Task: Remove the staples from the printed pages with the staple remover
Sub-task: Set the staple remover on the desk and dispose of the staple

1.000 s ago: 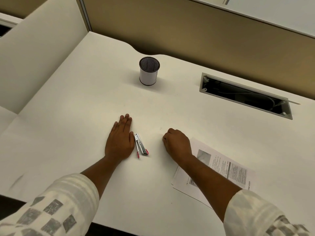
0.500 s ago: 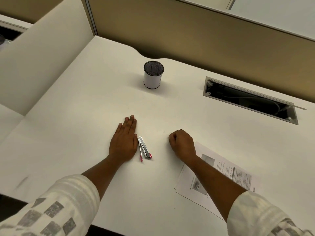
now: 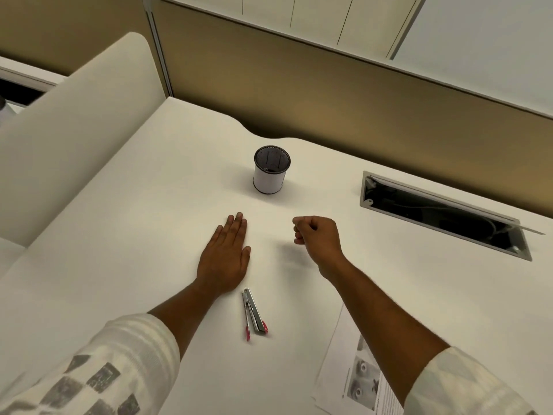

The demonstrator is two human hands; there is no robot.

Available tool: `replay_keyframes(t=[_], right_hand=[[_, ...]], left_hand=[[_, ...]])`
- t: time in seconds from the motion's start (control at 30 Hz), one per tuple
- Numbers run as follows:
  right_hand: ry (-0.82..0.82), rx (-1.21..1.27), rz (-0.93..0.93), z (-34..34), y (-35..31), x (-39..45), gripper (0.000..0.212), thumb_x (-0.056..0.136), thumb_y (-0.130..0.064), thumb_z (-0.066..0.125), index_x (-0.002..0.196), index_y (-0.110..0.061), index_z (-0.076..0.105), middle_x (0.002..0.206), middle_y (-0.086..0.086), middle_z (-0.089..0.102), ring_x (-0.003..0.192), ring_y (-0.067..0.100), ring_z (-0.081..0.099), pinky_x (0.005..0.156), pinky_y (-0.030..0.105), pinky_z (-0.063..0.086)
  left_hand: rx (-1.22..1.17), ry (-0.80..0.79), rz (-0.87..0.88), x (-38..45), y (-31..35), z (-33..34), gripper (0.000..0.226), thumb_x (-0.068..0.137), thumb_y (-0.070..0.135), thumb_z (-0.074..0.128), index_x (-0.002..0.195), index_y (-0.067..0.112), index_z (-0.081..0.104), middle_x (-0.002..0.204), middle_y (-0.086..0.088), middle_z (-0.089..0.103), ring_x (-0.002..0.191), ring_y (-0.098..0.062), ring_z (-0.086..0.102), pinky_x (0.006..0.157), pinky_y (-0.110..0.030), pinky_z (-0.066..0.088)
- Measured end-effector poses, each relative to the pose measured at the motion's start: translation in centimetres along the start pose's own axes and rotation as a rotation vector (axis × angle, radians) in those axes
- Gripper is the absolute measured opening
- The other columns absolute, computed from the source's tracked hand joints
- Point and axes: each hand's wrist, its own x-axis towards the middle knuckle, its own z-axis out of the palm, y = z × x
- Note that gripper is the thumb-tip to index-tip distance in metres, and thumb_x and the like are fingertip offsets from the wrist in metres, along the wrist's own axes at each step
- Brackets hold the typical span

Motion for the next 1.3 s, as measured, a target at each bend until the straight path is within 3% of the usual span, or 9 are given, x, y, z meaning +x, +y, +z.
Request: replay_keyframes(t=[0.13, 0.2, 0.33, 0.57, 0.73, 0.9, 1.1, 1.3], right_hand=[[0.057, -0.081, -0.099, 1.6, -3.5, 3.6, 0.026, 0.093, -0.023, 0.066, 0.077, -0.003, 0.071, 0.071, 0.006, 0.069, 0.064, 0.014, 0.062, 0.077, 0.046, 0.061], [0.105, -0.199, -0.187, 2.5, -5.2, 5.4, 0.029, 0.092, -0.028, 0.065, 0.074, -0.005, 0.068, 0.071, 0.008, 0.07, 0.064, 0.017, 0.06, 0.071, 0.041, 0.058], [0.156, -0.453, -0.341, 4.8, -7.8, 8.6, 0.024, 0.094, -0.03, 0.06, 0.075, -0.019, 0.071, 0.078, -0.005, 0.072, 0.075, 0.016, 0.065, 0.069, 0.029, 0.05], [0.205, -0.727, -0.411, 5.8, -8.9, 11.8, 0.027, 0.094, -0.028, 0.052, 0.069, -0.022, 0.059, 0.086, 0.002, 0.069, 0.077, 0.024, 0.06, 0.065, 0.03, 0.044], [0.183, -0.764, -0.387, 5.4, -8.9, 12.7, 0.031, 0.098, -0.028, 0.053, 0.078, -0.013, 0.072, 0.092, 0.005, 0.071, 0.083, 0.029, 0.063, 0.069, 0.033, 0.049], [0.206, -0.752, -0.385, 4.5, -8.2, 12.4, 0.028, 0.099, -0.029, 0.055, 0.088, -0.016, 0.078, 0.096, 0.004, 0.072, 0.087, 0.027, 0.065, 0.071, 0.032, 0.05], [0.258, -0.618, -0.374, 2.7, -6.4, 9.9, 0.022, 0.097, -0.03, 0.059, 0.092, -0.02, 0.078, 0.099, -0.003, 0.074, 0.089, 0.019, 0.066, 0.076, 0.032, 0.052], [0.201, -0.602, -0.295, -0.4, -1.9, 4.1, 0.018, 0.095, -0.032, 0.063, 0.095, -0.023, 0.078, 0.1, -0.006, 0.074, 0.088, 0.014, 0.066, 0.082, 0.032, 0.055]], left_hand=[[-0.015, 0.025, 0.01, 0.6, -0.2, 0.3, 0.068, 0.1, 0.039, 0.033, 0.16, 0.014, 0.012, 0.169, 0.0, 0.006, 0.156, -0.015, 0.001, 0.126, -0.036, 0.013], [-0.019, 0.034, 0.017, 0.6, -0.3, 0.5, 0.069, 0.1, 0.04, 0.033, 0.16, 0.015, 0.011, 0.169, 0.001, 0.006, 0.156, -0.014, 0.0, 0.126, -0.036, 0.013], [-0.044, 0.046, 0.015, 0.9, -0.4, 0.6, 0.07, 0.1, 0.039, 0.036, 0.16, 0.015, 0.011, 0.169, 0.001, 0.007, 0.156, -0.014, 0.0, 0.126, -0.037, 0.014], [-0.057, 0.062, 0.018, 1.0, -0.4, 0.8, 0.07, 0.099, 0.038, 0.039, 0.16, 0.015, 0.014, 0.169, 0.001, 0.008, 0.156, -0.014, 0.002, 0.125, -0.036, 0.014], [-0.057, 0.059, 0.019, 1.0, -0.4, 0.7, 0.07, 0.099, 0.038, 0.039, 0.16, 0.015, 0.014, 0.169, 0.001, 0.008, 0.156, -0.015, 0.002, 0.125, -0.037, 0.016], [-0.062, 0.055, 0.022, 1.1, -0.4, 0.6, 0.069, 0.099, 0.037, 0.039, 0.16, 0.014, 0.016, 0.169, 0.0, 0.009, 0.156, -0.016, 0.003, 0.125, -0.037, 0.016], [-0.051, 0.043, 0.019, 1.1, -0.4, 0.5, 0.069, 0.098, 0.038, 0.038, 0.16, 0.013, 0.017, 0.169, -0.001, 0.011, 0.156, -0.017, 0.004, 0.125, -0.038, 0.017], [-0.024, -0.004, 0.024, 1.1, -0.5, -0.3, 0.069, 0.098, 0.037, 0.038, 0.159, 0.011, 0.018, 0.168, -0.004, 0.012, 0.156, -0.02, 0.008, 0.126, -0.039, 0.016]])
